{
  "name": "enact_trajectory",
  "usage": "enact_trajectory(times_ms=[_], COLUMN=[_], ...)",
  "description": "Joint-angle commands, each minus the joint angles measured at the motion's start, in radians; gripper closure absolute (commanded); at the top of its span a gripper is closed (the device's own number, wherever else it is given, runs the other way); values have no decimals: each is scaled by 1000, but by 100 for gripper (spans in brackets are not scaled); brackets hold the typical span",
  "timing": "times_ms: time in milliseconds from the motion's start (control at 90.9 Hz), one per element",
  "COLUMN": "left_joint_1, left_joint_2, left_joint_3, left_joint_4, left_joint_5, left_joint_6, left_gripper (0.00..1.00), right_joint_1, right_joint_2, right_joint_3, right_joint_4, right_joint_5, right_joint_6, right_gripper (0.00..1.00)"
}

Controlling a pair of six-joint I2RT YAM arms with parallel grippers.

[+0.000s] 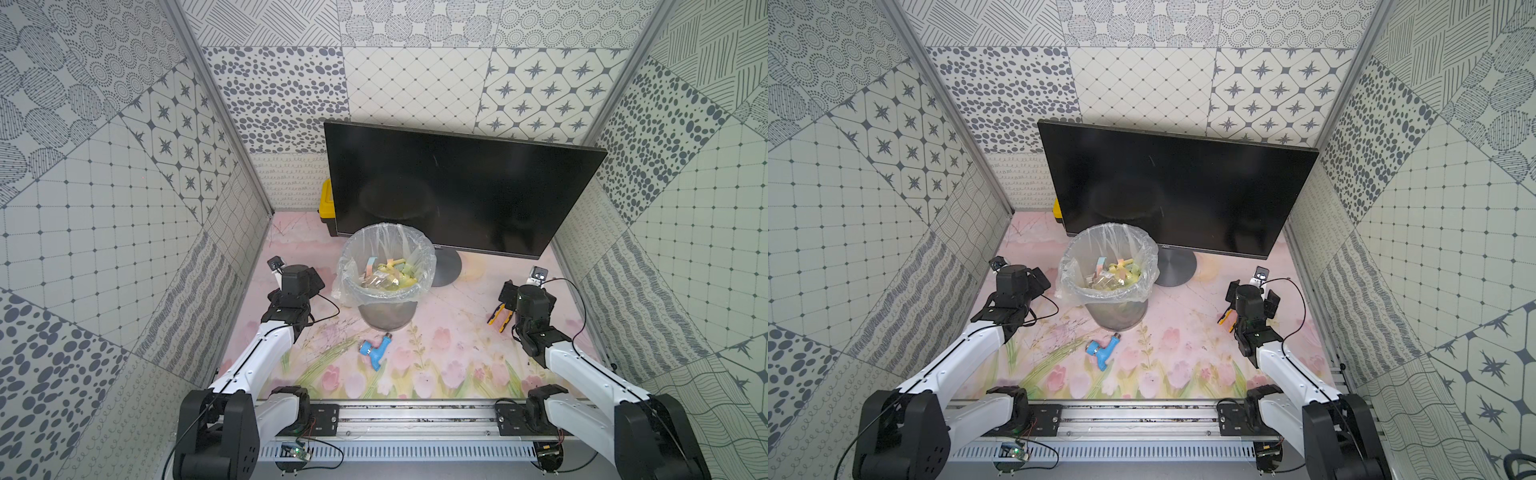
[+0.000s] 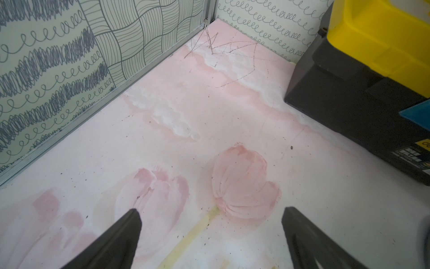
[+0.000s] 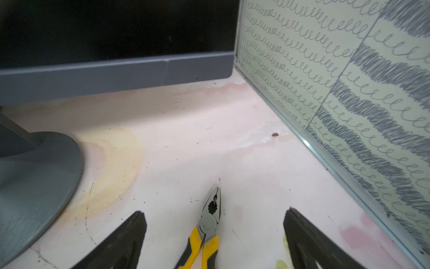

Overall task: Remove the sticky note from the monitor
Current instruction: Reset both arms

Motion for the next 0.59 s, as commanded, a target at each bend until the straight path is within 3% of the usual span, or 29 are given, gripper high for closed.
enact_trajectory(times_ms=[0,418,583], left_joint_1=[9,9,9], left_joint_2=[23,65,70], left_joint_3=[-8,-16,-31], left_joint_4=[95,146,210], left_joint_5=[-28,0,36], left_joint_6=[63,99,138], left_gripper=[1,1,1], right_joint_1=[-13,-109,-125], right_joint_2=[89,408,473], right_joint_3=[-23,3,10], right_joint_4=[263,643,664], right_joint_5=[-56,-262,-338], right_joint_6=[-56,-168,-184], right_gripper=[3,3,3])
